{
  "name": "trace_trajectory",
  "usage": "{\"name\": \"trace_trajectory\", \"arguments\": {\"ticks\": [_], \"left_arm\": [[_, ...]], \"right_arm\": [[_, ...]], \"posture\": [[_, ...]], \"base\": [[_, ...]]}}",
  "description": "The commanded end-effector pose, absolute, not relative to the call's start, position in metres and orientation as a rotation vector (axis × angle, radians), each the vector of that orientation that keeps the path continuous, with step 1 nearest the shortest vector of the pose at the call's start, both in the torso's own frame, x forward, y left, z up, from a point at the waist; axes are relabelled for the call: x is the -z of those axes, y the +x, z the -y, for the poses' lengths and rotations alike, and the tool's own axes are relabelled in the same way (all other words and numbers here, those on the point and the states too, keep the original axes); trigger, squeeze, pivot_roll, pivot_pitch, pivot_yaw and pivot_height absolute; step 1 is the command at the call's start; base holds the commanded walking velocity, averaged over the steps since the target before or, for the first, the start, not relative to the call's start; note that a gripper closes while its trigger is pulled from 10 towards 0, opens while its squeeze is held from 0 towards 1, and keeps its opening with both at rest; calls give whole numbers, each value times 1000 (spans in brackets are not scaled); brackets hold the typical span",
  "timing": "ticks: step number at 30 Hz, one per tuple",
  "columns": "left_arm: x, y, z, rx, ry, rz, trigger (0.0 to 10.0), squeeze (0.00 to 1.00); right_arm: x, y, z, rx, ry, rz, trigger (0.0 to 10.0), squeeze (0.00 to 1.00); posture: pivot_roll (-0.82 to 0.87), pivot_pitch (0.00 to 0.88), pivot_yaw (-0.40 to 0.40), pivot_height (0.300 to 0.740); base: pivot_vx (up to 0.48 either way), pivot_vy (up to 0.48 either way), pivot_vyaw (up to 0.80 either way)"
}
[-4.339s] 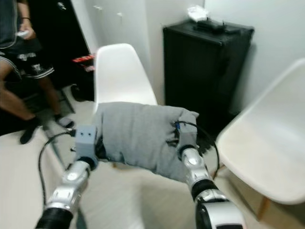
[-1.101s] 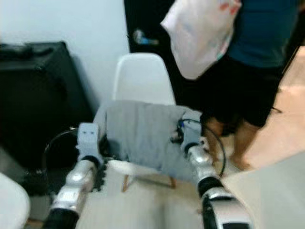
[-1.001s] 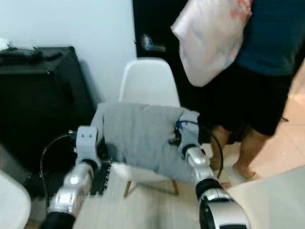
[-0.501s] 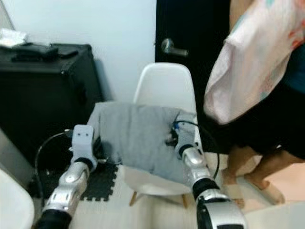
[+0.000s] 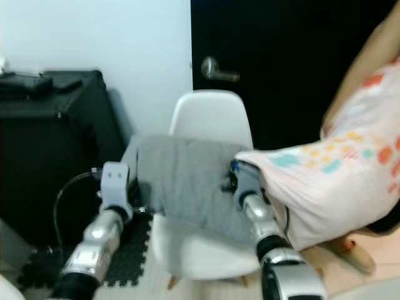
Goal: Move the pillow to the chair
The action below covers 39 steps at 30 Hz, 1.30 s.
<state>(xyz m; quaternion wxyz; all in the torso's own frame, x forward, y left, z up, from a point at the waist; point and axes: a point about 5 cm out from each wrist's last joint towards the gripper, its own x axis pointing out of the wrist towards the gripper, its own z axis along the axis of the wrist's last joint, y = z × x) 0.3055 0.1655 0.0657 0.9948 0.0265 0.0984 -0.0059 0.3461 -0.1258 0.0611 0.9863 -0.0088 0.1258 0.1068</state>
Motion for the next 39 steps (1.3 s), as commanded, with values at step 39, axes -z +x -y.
{"name": "trace_trajectory", "arguments": {"ticks": [39], "left_arm": [[-74, 312, -152, 25, 49, -155, 10000, 0]], "right_arm": [[-72, 352, 117, -264, 17, -213, 10000, 0]], "posture": [[47, 0, -27, 740]], "base": [[103, -86, -62]]}}
